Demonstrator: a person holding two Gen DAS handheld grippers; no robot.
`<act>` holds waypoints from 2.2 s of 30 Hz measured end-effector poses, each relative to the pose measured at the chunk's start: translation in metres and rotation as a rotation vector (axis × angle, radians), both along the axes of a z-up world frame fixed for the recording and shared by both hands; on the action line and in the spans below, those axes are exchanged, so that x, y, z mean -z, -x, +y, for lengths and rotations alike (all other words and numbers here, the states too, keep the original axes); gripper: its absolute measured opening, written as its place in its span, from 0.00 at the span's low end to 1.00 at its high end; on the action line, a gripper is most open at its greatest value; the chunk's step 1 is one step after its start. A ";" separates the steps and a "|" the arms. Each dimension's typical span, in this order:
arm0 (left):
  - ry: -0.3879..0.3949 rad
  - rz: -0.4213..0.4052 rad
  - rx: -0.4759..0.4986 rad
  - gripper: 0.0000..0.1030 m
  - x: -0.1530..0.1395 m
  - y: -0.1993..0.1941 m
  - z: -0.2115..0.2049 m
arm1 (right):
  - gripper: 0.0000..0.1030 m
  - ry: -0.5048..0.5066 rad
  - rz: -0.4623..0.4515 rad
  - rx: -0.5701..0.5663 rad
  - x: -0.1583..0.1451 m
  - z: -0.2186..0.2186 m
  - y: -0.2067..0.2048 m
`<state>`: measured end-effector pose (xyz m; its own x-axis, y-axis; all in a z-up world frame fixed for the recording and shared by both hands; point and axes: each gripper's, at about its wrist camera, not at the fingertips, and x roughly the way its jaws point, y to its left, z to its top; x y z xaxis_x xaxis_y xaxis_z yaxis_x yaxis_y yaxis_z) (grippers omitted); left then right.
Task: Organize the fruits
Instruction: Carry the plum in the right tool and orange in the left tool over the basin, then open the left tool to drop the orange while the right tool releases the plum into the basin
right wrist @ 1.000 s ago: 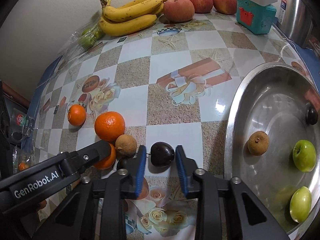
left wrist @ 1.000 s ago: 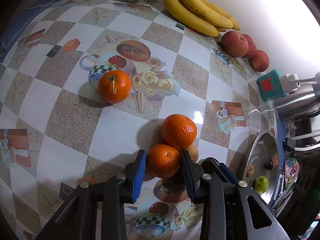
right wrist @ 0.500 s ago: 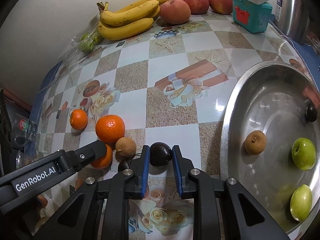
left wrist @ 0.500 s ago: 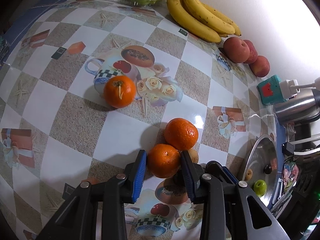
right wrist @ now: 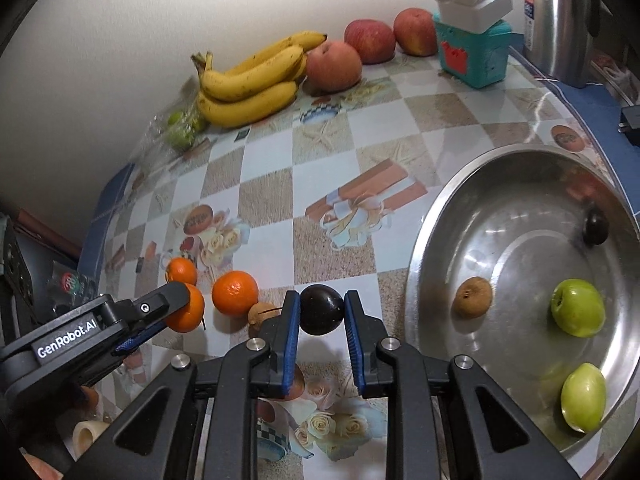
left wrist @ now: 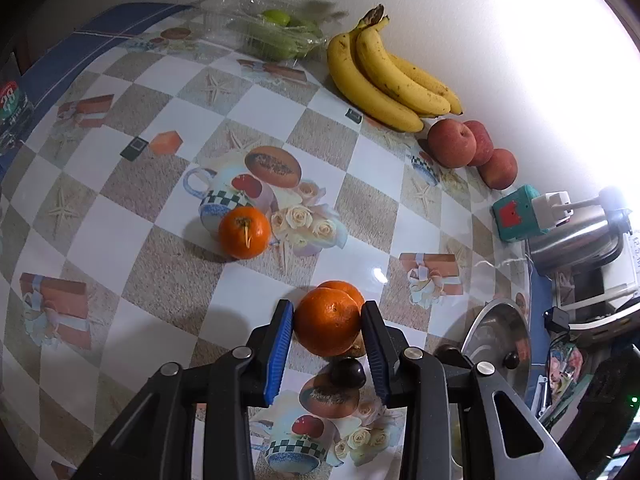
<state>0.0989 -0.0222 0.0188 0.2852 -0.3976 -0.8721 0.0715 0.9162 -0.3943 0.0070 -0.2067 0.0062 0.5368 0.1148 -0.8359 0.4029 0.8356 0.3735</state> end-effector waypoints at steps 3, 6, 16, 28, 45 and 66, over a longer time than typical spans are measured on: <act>-0.002 -0.007 0.001 0.36 -0.002 0.000 -0.001 | 0.22 -0.002 -0.012 0.014 -0.005 -0.004 0.003; -0.002 -0.011 0.003 0.36 -0.003 0.000 -0.003 | 0.22 -0.006 -0.010 0.026 -0.005 -0.007 0.004; -0.005 -0.043 0.055 0.36 -0.012 0.008 -0.021 | 0.22 -0.032 -0.033 0.123 -0.010 -0.033 0.022; -0.004 -0.093 0.216 0.36 -0.021 0.033 -0.075 | 0.22 -0.047 -0.035 0.336 -0.013 -0.084 0.063; -0.036 -0.202 0.477 0.36 -0.024 0.087 -0.154 | 0.23 0.035 -0.018 0.536 -0.012 -0.128 0.102; -0.031 -0.165 0.536 0.37 0.011 0.091 -0.177 | 0.23 0.106 0.003 0.485 0.014 -0.123 0.078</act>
<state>0.0082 -0.1987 0.0076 0.1838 -0.4997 -0.8464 0.5886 0.7456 -0.3124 -0.0715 -0.3302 -0.0081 0.5048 -0.2330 -0.8312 0.7554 0.5852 0.2948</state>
